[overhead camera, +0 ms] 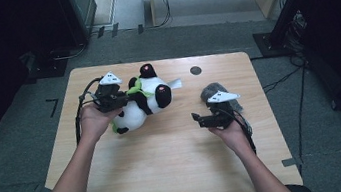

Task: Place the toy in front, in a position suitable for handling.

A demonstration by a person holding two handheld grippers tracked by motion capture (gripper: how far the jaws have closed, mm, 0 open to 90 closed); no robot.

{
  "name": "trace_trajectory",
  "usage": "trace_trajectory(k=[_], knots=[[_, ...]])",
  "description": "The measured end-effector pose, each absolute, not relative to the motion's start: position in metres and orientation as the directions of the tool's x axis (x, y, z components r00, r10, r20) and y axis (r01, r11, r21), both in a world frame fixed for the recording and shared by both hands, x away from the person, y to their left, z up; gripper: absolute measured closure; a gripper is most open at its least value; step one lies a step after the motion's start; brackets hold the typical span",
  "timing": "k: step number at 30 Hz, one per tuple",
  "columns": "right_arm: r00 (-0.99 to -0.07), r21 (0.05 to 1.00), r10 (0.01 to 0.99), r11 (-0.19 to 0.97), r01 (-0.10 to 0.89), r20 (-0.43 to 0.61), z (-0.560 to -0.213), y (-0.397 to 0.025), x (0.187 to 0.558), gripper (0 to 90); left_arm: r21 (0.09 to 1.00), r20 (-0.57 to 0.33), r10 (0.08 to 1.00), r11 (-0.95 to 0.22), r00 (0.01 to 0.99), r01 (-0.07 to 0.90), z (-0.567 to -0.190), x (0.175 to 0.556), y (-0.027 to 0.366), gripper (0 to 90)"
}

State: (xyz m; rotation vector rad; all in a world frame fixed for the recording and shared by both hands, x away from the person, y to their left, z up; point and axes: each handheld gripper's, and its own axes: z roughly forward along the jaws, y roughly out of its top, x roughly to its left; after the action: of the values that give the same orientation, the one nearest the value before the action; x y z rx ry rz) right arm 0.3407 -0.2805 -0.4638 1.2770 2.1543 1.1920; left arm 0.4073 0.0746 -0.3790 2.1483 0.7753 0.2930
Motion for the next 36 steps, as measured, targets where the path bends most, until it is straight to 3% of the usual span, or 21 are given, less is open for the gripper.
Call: trace_trajectory(k=[21,28,36], knots=[[-0.408,0.832,0.903,0.120,0.542,0.135,-0.450,-0.334,0.348,25.2,0.763,-0.107,0.462,-0.530,0.880,0.371,-0.388,0.359,0.041,83.5],[-0.376,0.823,0.920,0.125,0.554,0.114,-0.455,-0.348,0.354,25.8,0.760,-0.111,0.403,-0.554,0.909,0.338,-0.396,0.351,0.028,83.4],[-0.374,0.801,0.925,0.176,0.573,0.065,-0.471,-0.346,0.368,29.2,0.754,-0.131,0.404,-0.552,0.905,0.356,-0.408,0.350,0.022,82.3]])
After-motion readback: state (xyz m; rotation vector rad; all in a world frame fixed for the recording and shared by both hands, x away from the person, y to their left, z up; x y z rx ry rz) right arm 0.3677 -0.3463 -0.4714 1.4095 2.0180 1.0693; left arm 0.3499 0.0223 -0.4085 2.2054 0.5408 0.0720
